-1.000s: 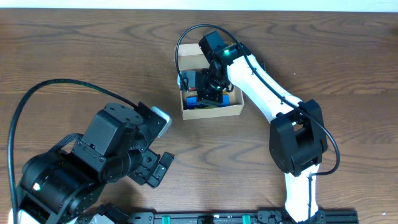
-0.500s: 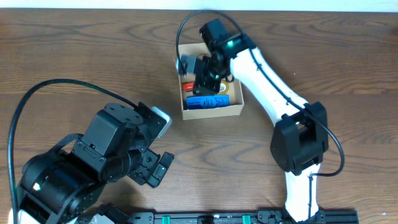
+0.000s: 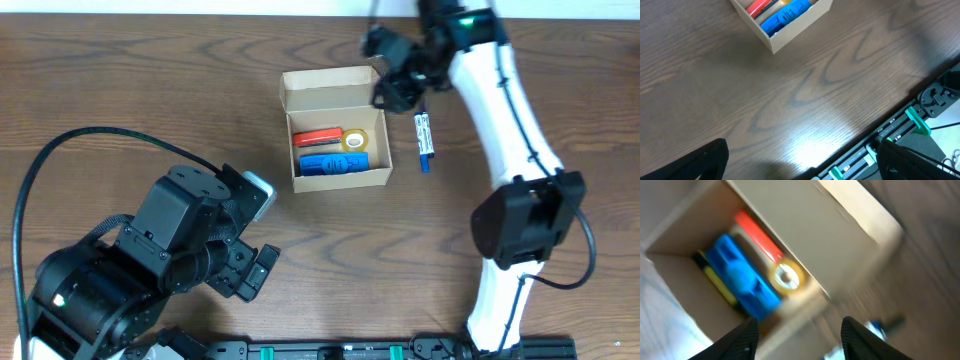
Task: Pack container
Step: 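Move the right gripper back over the black-capped marker and lower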
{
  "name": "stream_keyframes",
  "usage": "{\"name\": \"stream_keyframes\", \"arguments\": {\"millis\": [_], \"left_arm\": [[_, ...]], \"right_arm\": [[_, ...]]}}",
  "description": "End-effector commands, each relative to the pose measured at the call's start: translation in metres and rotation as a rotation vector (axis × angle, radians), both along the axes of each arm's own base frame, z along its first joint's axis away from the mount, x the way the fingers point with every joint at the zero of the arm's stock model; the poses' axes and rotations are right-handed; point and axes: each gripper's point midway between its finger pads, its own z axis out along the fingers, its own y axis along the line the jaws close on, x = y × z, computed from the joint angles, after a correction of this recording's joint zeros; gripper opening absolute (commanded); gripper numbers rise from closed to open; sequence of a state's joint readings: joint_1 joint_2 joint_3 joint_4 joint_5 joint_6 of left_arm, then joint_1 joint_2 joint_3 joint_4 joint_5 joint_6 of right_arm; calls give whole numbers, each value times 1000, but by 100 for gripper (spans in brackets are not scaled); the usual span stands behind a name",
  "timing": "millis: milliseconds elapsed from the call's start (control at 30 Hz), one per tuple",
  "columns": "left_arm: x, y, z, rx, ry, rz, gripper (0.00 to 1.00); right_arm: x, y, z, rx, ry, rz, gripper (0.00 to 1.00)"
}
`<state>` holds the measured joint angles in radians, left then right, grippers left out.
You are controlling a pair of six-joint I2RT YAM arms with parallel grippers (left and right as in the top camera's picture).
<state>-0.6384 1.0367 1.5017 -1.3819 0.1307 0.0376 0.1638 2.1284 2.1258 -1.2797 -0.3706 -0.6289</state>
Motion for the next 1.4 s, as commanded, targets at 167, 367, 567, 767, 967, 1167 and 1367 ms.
{"name": "stream_keyframes", "arguments": {"millis": [167, 367, 567, 767, 967, 1167, 1367], "left_arm": [[-1, 2, 0, 2, -1, 5, 95], [0, 2, 0, 2, -1, 5, 95], [-1, 2, 0, 2, -1, 5, 95], [0, 2, 0, 2, -2, 5, 95], [-1, 2, 0, 2, -1, 5, 95], [0, 2, 0, 2, -1, 5, 95], [-1, 2, 0, 2, -1, 5, 95]], "right_arm": [[15, -87, 12, 2, 19, -301, 59], [23, -121, -12, -90, 43, -448, 61], [25, -137, -50, -178, 68, -578, 62], [17, -137, -94, -183, 104, -593, 63], [11, -130, -122, -182, 114, -594, 63], [13, -123, -137, -194, 94, -629, 63], [17, -124, -139, -263, 50, -657, 67]]}}
